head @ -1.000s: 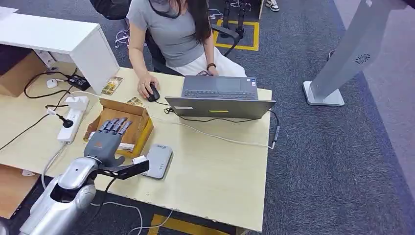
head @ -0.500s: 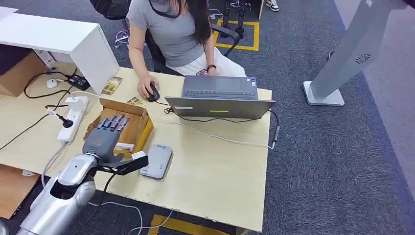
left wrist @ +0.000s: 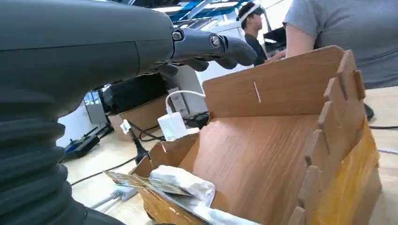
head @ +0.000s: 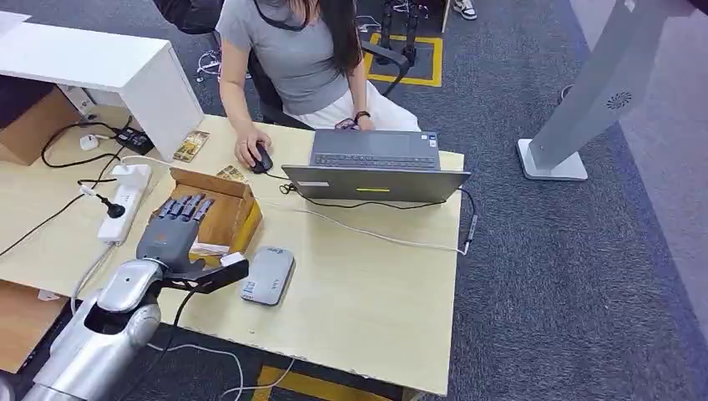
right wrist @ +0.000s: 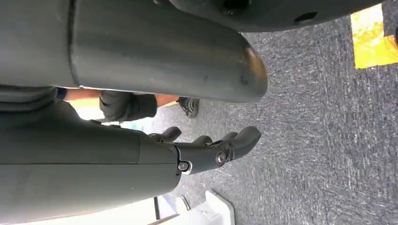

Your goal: Pass the card to the sensor for recognition and then transmit it.

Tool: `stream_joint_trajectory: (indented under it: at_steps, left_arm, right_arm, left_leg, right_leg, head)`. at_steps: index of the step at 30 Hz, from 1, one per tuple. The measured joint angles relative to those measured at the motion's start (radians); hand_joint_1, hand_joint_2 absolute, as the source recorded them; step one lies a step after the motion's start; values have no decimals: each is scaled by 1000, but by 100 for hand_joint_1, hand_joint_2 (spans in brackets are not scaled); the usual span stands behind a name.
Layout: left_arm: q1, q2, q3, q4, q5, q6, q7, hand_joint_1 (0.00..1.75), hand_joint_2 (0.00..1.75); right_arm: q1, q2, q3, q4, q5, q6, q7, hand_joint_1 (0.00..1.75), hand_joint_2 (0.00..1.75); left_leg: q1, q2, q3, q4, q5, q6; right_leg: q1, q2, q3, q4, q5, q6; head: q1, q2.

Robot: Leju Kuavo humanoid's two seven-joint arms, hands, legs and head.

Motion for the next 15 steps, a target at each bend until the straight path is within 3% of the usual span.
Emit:
stream_joint_trajectory:
  at_steps: [15]
  left_arm:
    - [-8,0,8,49,-3,-9,1,0,175]
  right_arm:
    - [0,2,-22,-6,13,2,0,0,0]
  left_leg:
    - [0,0,0,0,0,0]
  right_leg:
    - [0,0,0,0,0,0]
  head:
    - [0,0]
